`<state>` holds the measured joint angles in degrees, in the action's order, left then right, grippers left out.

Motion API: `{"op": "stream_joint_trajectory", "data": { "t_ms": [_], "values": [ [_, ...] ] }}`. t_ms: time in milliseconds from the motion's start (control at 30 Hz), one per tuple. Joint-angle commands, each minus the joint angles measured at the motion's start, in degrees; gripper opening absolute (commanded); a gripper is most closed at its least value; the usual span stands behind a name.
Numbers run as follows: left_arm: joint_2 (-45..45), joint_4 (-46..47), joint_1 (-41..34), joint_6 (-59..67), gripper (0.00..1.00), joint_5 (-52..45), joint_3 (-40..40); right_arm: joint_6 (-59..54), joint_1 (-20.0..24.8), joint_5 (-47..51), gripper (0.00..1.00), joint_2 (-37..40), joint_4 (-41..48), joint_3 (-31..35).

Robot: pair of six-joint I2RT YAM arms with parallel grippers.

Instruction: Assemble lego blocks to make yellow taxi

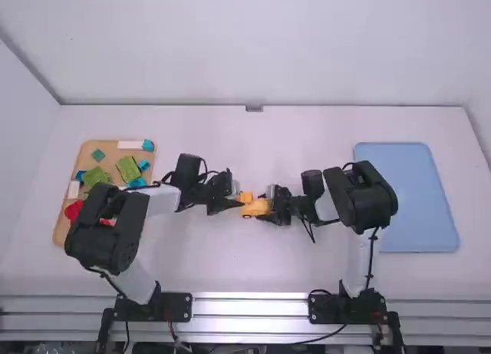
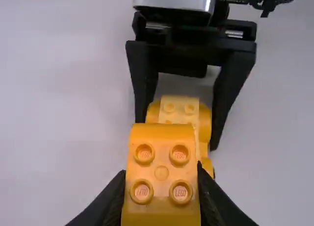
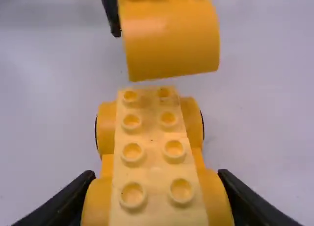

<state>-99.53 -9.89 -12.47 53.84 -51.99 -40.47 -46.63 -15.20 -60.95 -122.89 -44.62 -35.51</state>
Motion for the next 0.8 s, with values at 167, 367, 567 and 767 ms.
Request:
{"op": "stream_joint_trajectory", "data": {
  "t_ms": [167, 367, 567, 767],
  "values": [
    [0.85, -0.74, -3.39, -0.48, 0.08, -1.07, 0.59, -0.37, 0.15, -0.11, 0.46, -1.01, 0.11, -0.48],
    [-0.61, -2.71, -3.37, -0.5, 0.09, -1.68, 0.57, -0.37, 0.13, -0.33, 0.46, -1.01, 0.37, -0.48],
    [-3.96, -6.16, -3.67, -0.5, 0.09, -6.95, 0.55, -0.33, 0.13, -0.35, 0.47, -1.01, 0.55, -0.48],
    [-6.32, -7.1, -3.67, -0.5, 0.09, -7.19, -0.22, -0.33, 0.15, -0.72, 0.47, -1.01, 0.52, -0.48]
  ]
}}
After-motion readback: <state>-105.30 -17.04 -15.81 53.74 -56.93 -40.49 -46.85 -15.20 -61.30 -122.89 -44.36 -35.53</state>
